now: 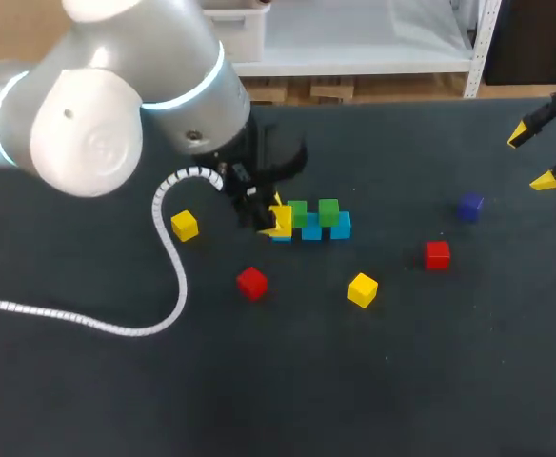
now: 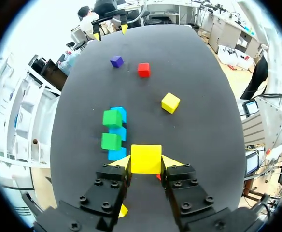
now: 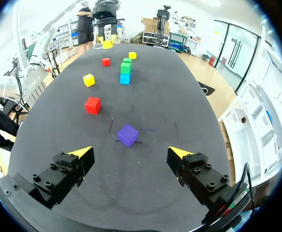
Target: Place the blue cubes, place green cubes on the blue cubes, place the yellow cubes on the green cubes, then place the red cubes on the yellow cubes, and place purple cube on the red cubes.
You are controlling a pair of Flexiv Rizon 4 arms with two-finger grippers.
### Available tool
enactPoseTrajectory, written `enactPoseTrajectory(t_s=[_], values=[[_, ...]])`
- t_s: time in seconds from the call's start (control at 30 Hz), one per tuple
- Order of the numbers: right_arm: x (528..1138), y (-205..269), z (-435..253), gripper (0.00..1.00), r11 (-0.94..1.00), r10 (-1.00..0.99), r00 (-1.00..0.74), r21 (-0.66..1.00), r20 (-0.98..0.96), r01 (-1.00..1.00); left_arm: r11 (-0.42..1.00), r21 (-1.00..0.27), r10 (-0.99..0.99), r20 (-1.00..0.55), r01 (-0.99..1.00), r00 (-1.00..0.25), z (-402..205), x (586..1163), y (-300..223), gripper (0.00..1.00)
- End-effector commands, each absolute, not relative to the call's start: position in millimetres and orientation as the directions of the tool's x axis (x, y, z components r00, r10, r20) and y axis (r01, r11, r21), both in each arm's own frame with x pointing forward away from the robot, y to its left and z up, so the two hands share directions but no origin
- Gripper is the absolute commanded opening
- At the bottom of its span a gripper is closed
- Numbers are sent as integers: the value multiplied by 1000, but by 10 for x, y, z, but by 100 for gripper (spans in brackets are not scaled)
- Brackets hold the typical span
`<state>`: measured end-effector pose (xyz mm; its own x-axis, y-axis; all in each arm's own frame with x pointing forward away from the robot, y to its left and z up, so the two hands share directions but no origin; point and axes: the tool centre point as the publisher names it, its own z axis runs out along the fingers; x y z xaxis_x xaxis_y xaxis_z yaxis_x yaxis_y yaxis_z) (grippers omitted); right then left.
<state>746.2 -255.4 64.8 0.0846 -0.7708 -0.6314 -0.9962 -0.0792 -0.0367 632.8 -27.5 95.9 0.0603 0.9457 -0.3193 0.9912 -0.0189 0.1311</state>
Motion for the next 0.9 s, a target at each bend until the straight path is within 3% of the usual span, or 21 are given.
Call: enactPoseTrajectory(t_s=[0.03,0.9], values=[[7466,-2555,644,100,-80,-770,86,-37,-633,-996,-28,110,946,-318,994,62,1001,6526,-341,0],[7466,-2555,644,100,-80,-770,86,-37,-633,-996,-45,42,939,-339,998,57,842,6904,-750,0]])
